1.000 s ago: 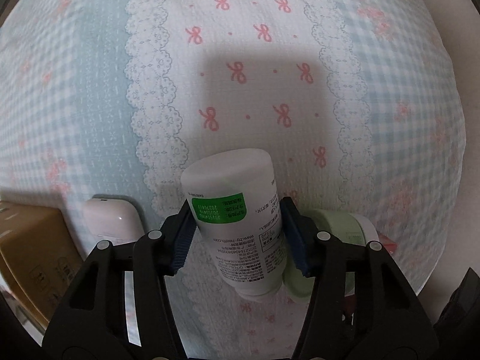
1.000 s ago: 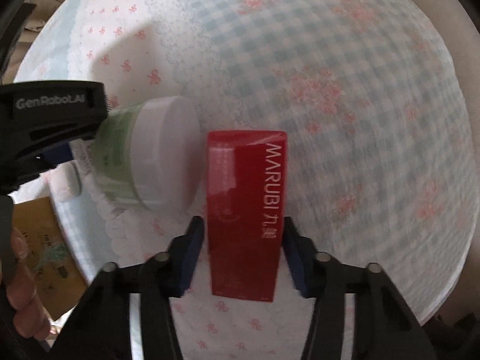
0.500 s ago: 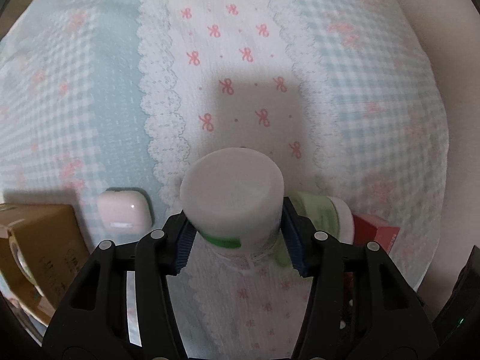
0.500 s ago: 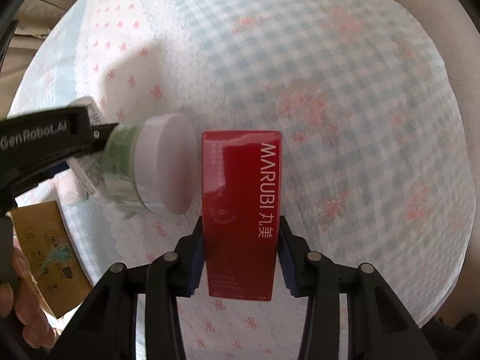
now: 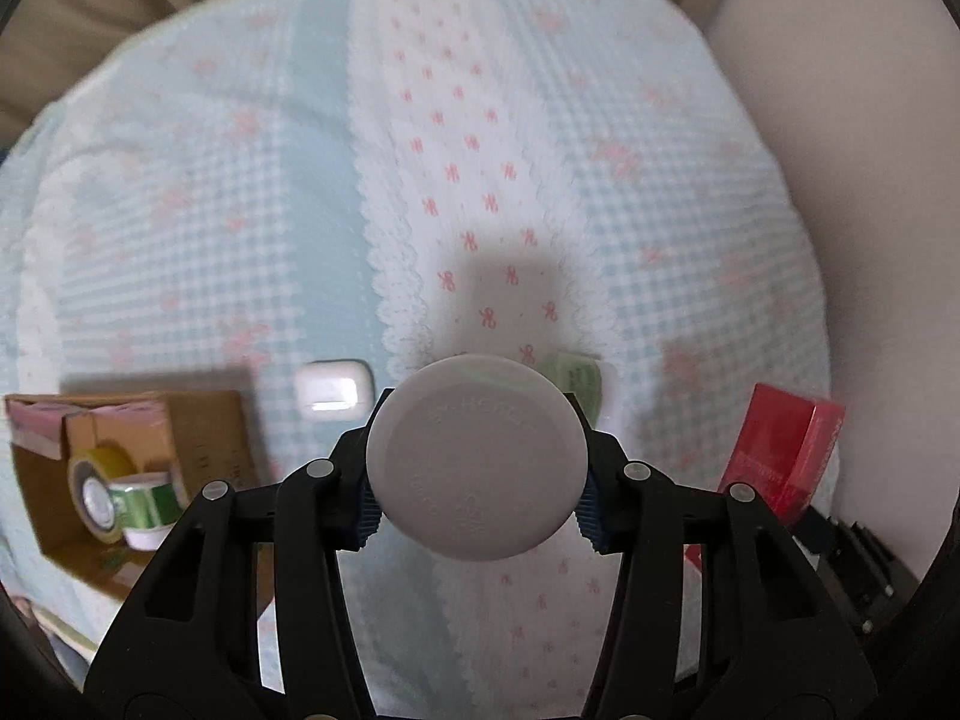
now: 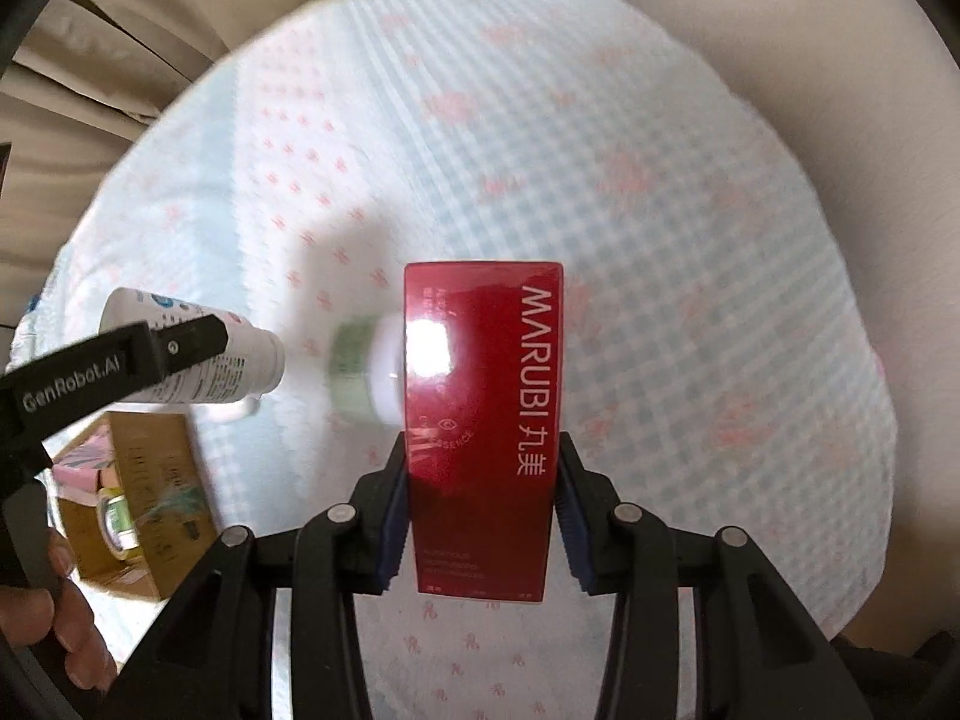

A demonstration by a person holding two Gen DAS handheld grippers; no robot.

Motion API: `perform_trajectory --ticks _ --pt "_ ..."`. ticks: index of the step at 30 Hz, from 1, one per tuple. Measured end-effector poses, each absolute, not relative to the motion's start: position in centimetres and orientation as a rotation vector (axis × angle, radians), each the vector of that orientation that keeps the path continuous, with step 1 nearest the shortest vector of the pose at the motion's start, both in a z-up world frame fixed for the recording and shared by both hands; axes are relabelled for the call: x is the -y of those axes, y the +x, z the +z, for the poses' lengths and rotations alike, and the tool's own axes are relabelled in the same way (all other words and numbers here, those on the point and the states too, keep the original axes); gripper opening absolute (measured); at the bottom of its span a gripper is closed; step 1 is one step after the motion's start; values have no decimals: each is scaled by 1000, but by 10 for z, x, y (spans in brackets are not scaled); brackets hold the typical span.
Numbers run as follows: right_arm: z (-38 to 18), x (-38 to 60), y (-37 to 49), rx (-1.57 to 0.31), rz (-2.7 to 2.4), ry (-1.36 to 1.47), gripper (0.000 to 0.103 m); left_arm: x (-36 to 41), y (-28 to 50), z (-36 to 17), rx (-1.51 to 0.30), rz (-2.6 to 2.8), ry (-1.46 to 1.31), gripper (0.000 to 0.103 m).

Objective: Organize rigid objects
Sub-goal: 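Lift the white bottle with the left gripper while the right gripper lifts the red box, then carry the white bottle and red box over the cardboard box with both grippers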

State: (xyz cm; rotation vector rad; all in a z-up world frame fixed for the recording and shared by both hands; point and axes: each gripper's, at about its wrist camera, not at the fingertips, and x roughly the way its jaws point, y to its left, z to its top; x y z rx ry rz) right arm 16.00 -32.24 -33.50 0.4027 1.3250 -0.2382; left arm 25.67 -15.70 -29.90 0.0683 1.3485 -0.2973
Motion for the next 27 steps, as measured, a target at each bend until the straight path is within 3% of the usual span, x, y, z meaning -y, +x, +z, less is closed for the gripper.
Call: perform_trajectory --ticks 15,27 --pt "-216 249 136 -1107 -41 307 39 61 191 -200 -1151 -234 -3 46" --pt "-195 124 146 -1085 114 241 39 -105 183 -182 -1098 -135 -26 46"
